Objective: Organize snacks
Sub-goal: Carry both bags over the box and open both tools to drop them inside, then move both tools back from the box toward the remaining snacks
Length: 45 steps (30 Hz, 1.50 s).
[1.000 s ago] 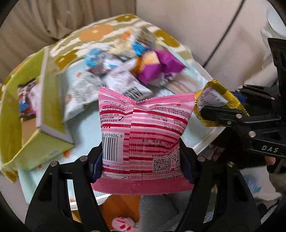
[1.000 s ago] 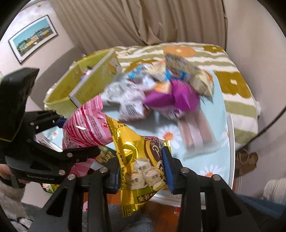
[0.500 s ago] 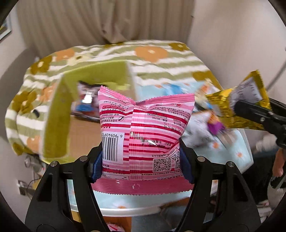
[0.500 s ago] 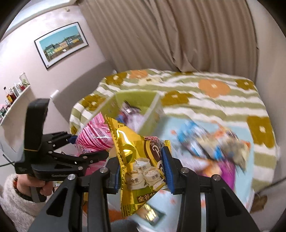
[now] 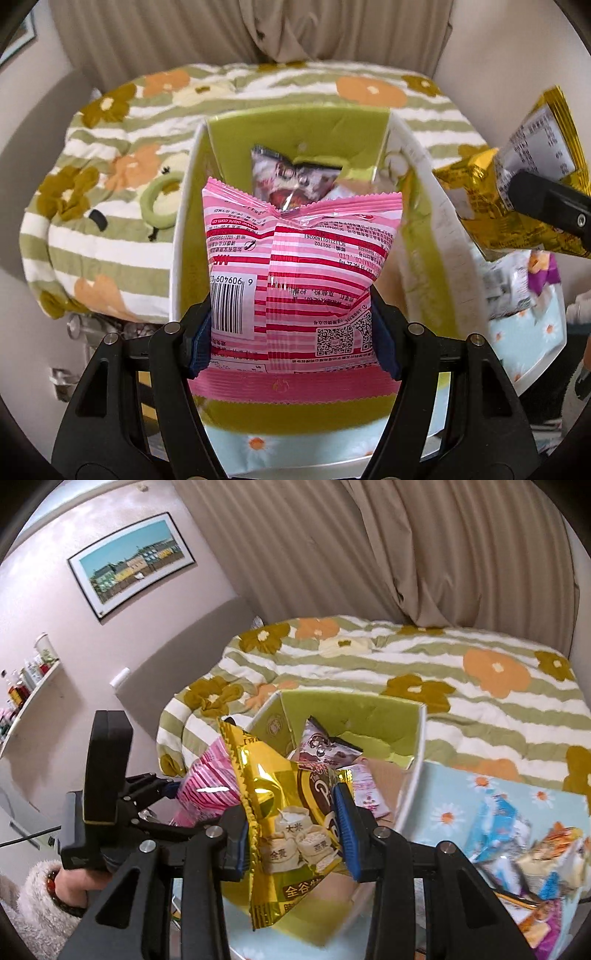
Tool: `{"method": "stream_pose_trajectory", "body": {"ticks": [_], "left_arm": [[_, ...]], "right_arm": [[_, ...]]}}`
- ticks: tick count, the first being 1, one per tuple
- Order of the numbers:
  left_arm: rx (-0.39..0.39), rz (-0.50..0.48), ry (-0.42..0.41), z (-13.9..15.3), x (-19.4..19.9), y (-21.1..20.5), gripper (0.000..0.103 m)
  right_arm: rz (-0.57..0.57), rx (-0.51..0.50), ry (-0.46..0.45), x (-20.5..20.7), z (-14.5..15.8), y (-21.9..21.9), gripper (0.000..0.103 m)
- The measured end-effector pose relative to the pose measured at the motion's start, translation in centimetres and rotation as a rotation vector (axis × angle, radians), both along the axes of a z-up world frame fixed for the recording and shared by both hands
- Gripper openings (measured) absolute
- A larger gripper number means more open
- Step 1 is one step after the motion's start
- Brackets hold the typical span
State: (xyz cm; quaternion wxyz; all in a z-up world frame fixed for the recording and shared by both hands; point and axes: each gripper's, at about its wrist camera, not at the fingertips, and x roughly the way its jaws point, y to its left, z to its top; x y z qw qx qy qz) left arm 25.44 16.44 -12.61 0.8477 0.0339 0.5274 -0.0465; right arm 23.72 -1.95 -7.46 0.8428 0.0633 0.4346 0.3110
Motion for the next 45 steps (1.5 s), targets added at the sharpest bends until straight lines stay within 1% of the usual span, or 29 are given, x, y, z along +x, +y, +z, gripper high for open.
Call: {"method": "stream_pose_trajectory", "body": {"ticks": [2, 4, 5, 6, 8, 10, 13, 16, 22, 27, 30, 32, 33, 34, 35, 36, 41, 45], "left_arm": [[-0.005, -0.017, 0.025, -1.2, 0.7, 0.2, 0.067], [-0.007, -0.036, 0.041, -2.0, 1.0, 0.2, 0.076], [0.004, -0.044, 0.042, -2.3, 1.1, 0.2, 0.091], [0.014, -0.052, 0.039, -2.5, 1.1, 0.1, 0.103], [0.005, -0.07, 0.024, -2.6, 1.0, 0.3, 0.103], [-0.022, -0.076, 0.035, -2.7, 0.8, 0.8, 0.103], [-0.047, -0.067, 0.04, -2.6, 0.2, 1.4, 0.103], [-0.049, -0.044, 0.035, -2.2, -0.8, 2.3, 0.103], [-0.037, 0.017, 0.015, -1.5, -2.5, 3.5, 0.103], [-0.06, 0.068, 0.002, -0.9, -3.5, 4.6, 0.103], [-0.059, 0.093, -0.001, -1.0, -3.6, 5.0, 0.103], [-0.064, 0.103, 0.0, -1.2, -3.6, 5.1, 0.103], [-0.065, 0.106, 0.002, -1.4, -3.8, 5.1, 0.103], [-0.063, 0.107, 0.004, -1.5, -3.8, 5.1, 0.103], [-0.061, 0.108, 0.008, -1.6, -3.8, 5.1, 0.103], [-0.067, 0.105, 0.01, -1.8, -4.0, 5.1, 0.103], [-0.044, 0.109, 0.022, -2.3, -4.7, 5.1, 0.103], [-0.036, 0.111, 0.021, -1.8, -5.3, 5.3, 0.103]], "right_arm": [[-0.014, -0.012, 0.021, 0.5, -0.9, 0.8, 0.036], [-0.03, -0.024, 0.048, 0.8, -1.8, 1.4, 0.036], [-0.042, -0.032, 0.061, 0.8, -2.3, 1.6, 0.036], [-0.051, -0.037, 0.07, 0.8, -2.6, 1.6, 0.036], [-0.067, -0.044, 0.086, 0.8, -3.1, 1.7, 0.036], [-0.082, -0.051, 0.098, 0.8, -3.5, 1.8, 0.036], [-0.091, -0.069, 0.101, 0.5, -3.7, 2.0, 0.036], [-0.084, -0.084, 0.105, 0.5, -4.0, 2.5, 0.036], [-0.024, -0.132, 0.077, 0.4, -4.2, 3.6, 0.036], [0.024, -0.169, 0.09, 1.3, -5.1, 4.7, 0.037], [0.05, -0.204, 0.095, 1.5, -5.8, 5.6, 0.037], [0.06, -0.234, 0.098, 1.5, -6.5, 6.1, 0.043], [0.068, -0.235, 0.094, 1.3, -6.7, 6.3, 0.05], [0.082, -0.223, 0.089, 1.0, -6.7, 6.3, 0.071], [0.091, -0.217, 0.087, 0.7, -6.8, 6.2, 0.084], [0.08, -0.233, 0.078, 0.6, -6.9, 6.2, 0.093], [0.07, -0.203, 0.09, -0.1, -7.0, 5.3, 0.094], [0.055, -0.202, 0.071, -0.7, -6.3, 4.8, 0.098]]}}
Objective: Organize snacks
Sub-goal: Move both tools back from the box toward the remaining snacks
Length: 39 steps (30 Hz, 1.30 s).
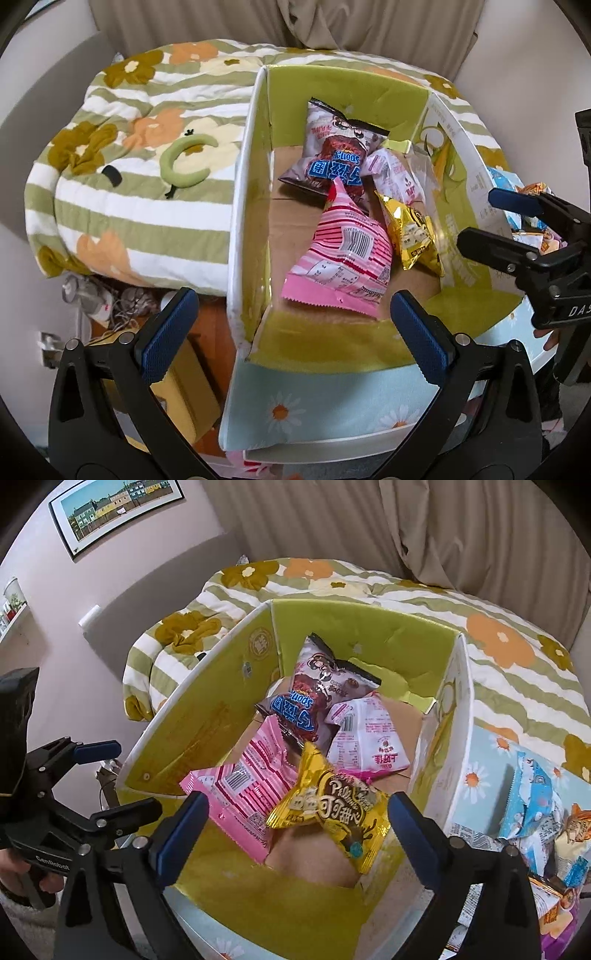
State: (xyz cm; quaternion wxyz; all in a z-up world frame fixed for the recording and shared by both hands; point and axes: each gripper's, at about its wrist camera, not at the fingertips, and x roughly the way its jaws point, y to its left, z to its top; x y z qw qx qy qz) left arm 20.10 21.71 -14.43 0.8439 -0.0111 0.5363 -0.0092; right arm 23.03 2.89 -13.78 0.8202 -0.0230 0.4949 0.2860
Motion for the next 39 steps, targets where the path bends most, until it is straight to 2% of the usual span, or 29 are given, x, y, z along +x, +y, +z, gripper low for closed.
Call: {"method": "stream_pose_trajectory", "body": {"ticks": [7, 12, 21, 25, 28, 33, 39], "left_arm": [[0.013, -0.002, -0.033, 2.6, -0.9, -0.1, 0.103], [0.001, -0.042, -0.075, 4.7, -1.2, -0.7, 0.103], [-0.036, -0.114, -0.131, 7.7, -1.1, -4.7, 0.103], [-0.026, -0.134, -0.152, 8.6, -1.8, -8.0, 0.103], [-0.051, -0.14, -0.153, 9.0, -2.4, -10.6, 0.103], [-0.086, -0.147, -0.168, 9.3, -3.2, -16.9, 0.103], [-0.122, -0.164, -0.16, 8.2, -4.0, -25.1, 0.103]], "right_arm": [[-0.013, 0.018, -0.033, -1.5, 2.5, 0.0, 0.098], [-0.066, 0.01, -0.067, -2.7, 4.9, -0.7, 0.098], [-0.217, 0.022, -0.118, -5.2, 8.7, -6.3, 0.098], [-0.281, -0.005, -0.128, -6.5, 9.7, -9.9, 0.098], [-0.306, -0.024, -0.141, -7.7, 10.1, -13.1, 0.098], [-0.338, -0.034, -0.161, -9.6, 10.7, -19.6, 0.098], [-0.354, -0.057, -0.159, -10.7, 10.3, -26.7, 0.098]]}}
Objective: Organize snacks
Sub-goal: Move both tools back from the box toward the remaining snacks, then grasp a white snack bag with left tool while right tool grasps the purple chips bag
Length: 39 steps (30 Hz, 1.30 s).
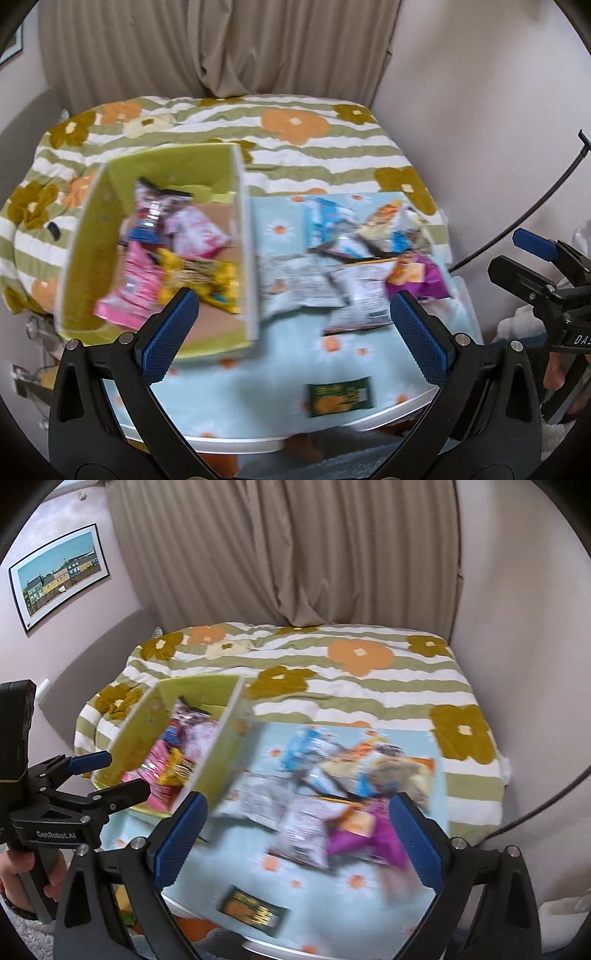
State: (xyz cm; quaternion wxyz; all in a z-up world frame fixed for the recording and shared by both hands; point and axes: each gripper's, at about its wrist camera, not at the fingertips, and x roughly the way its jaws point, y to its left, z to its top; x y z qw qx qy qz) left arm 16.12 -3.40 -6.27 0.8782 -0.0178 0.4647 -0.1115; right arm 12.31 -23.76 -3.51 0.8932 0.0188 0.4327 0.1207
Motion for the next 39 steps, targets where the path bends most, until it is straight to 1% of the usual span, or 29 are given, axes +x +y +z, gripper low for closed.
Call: {"method": "stream_pose_trajectory", "body": {"ticks": [5, 10, 13, 16, 19, 21, 25, 31, 34, 38, 39], "left_arm": [[-0.018, 0.01, 0.033, -2.0, -0.1, -4.8, 0.103], [-0.035, 0.017, 0.068, -4.5, 0.7, -7.5, 0.103], [-0.024, 0.015, 0.089, -6.2, 1.5, -8.6, 0.103], [-0.035, 0.005, 0.118, -7.8, 2.8, -9.1, 0.102], [-0.027, -0.003, 0.143, -9.6, 4.3, -9.4, 0.1], [-0.022, -0.012, 0.162, -10.7, 5.3, -9.6, 0.095], [-0.023, -0.04, 0.204, -12.9, 7.0, -10.1, 0.088], [-0.01, -0.093, 0.256, -15.4, 8.6, -11.0, 0.082], [-0.007, -0.119, 0.285, -16.4, 9.1, -11.4, 0.081], [0.02, -0.149, 0.318, -17.9, 9.7, -12.1, 0.081], [0.026, -0.155, 0.323, -18.1, 9.8, -12.2, 0.08]], "right_arm": [[0.006, 0.012, 0.047, 0.1, -1.9, -4.7, 0.098], [-0.002, 0.044, 0.108, 0.9, -4.7, -7.5, 0.098], [-0.016, 0.078, 0.148, 1.6, -6.6, -8.5, 0.098], [-0.027, 0.113, 0.193, 2.6, -8.5, -9.1, 0.098], [-0.039, 0.144, 0.227, 3.5, -10.3, -9.4, 0.098], [-0.049, 0.165, 0.243, 4.1, -11.3, -9.5, 0.098], [-0.066, 0.209, 0.279, 5.3, -12.9, -9.6, 0.098], [-0.094, 0.235, 0.329, 6.7, -14.9, -9.3, 0.098], [-0.108, 0.245, 0.353, 7.2, -15.7, -9.1, 0.098], [-0.121, 0.243, 0.383, 7.8, -16.7, -8.5, 0.098], [-0.124, 0.244, 0.388, 7.9, -16.9, -8.5, 0.098]]}}
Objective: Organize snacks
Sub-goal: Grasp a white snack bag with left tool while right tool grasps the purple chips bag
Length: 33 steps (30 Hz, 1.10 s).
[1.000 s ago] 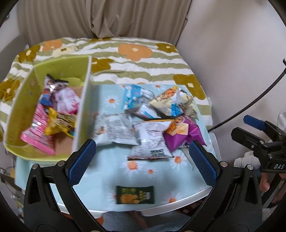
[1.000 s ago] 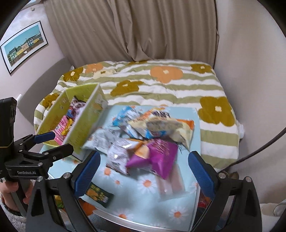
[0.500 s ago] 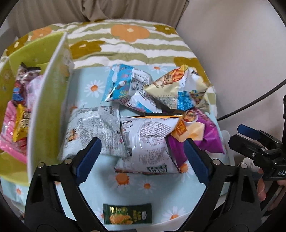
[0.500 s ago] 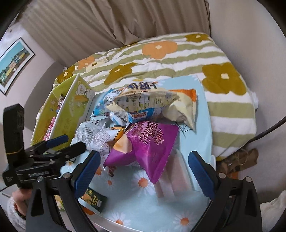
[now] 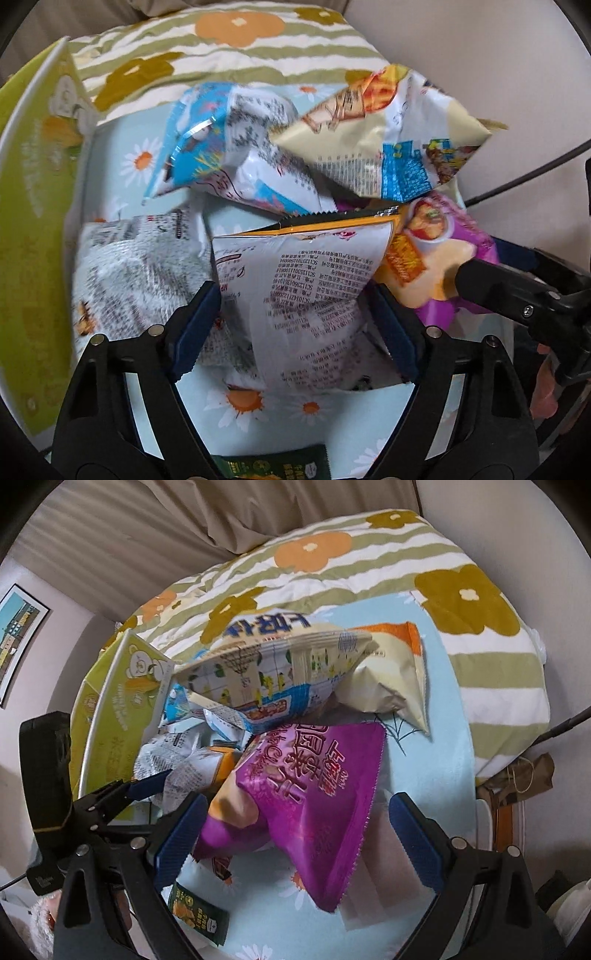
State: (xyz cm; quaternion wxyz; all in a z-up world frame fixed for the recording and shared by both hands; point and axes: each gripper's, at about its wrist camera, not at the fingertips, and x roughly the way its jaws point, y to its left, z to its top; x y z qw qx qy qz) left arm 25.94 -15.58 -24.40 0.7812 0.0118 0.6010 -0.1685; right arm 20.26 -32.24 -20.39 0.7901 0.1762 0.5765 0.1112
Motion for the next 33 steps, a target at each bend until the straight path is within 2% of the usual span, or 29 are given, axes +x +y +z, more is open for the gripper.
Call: {"method": "stream_pose_trajectory", "body": {"ticks": [4, 9, 15, 29, 30, 32, 33], "left_arm": [[-0.002, -0.018, 0.015, -0.7, 0.3, -0.1, 0.076], [-0.024, -0.029, 0.062, -1.3, 0.6, 0.1, 0.065], [-0.028, -0.045, 0.047, -0.9, -0.3, 0.4, 0.056], [-0.091, -0.009, 0.034, -0.7, -2.1, 3.4, 0.054], [-0.101, -0.006, 0.033, -0.7, -2.1, 3.6, 0.054], [-0.11, -0.003, 0.027, -0.7, -2.0, 3.8, 0.054], [-0.111, -0.004, 0.023, -0.5, -2.2, 3.7, 0.054]], "right_arm": [[-0.005, -0.002, 0.016, 0.5, -0.7, 0.3, 0.098], [0.003, -0.016, 0.034, 1.2, -1.4, 1.0, 0.098], [0.027, -0.04, 0.036, 1.6, -1.9, 1.6, 0.098], [0.141, -0.022, 0.017, 1.2, -2.5, 2.7, 0.098], [0.148, -0.025, 0.018, 1.1, -2.6, 2.9, 0.096], [0.169, -0.018, 0.019, 1.0, -2.7, 3.3, 0.084], [0.179, -0.001, 0.016, 0.9, -2.7, 3.4, 0.072]]}}
